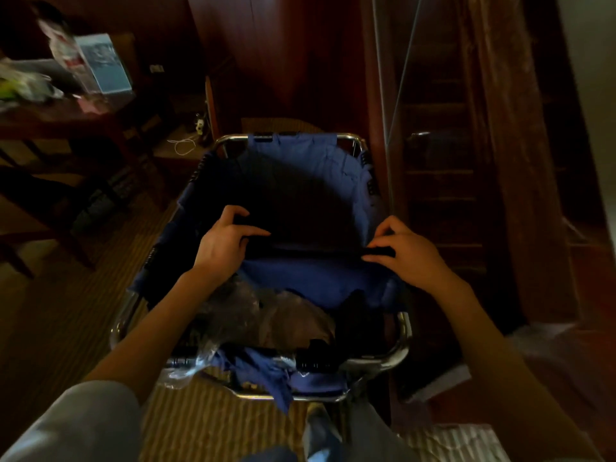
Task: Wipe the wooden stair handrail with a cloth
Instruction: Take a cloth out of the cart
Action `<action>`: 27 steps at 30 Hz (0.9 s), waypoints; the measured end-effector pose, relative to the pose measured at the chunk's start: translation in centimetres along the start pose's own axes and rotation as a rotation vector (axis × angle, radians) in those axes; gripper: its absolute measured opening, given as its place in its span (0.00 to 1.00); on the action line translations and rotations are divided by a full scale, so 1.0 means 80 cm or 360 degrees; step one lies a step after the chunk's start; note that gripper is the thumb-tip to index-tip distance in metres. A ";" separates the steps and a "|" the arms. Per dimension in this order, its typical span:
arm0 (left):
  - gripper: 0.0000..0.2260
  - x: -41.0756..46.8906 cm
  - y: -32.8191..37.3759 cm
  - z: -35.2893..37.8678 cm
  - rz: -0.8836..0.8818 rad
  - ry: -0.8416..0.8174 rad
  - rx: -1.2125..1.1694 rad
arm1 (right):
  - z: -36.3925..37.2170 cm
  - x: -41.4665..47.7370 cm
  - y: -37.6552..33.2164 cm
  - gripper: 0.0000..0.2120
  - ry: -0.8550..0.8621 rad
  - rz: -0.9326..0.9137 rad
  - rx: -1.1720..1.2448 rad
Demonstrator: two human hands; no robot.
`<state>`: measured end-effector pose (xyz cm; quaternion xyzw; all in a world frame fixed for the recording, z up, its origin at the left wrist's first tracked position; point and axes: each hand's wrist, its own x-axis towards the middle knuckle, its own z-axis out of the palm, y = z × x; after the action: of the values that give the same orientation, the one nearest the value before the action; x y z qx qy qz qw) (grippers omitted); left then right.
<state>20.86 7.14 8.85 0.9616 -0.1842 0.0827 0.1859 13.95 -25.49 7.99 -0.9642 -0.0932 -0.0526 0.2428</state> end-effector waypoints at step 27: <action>0.21 -0.262 0.361 0.106 0.0114 -0.0524 -0.1153 | -0.111 -0.388 0.052 0.19 0.0355 0.0725 0.0652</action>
<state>-8.78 -14.31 5.73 0.8271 -0.2622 -0.1364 0.4780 -16.03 -38.11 9.31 -0.8797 0.1434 -0.0824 0.4459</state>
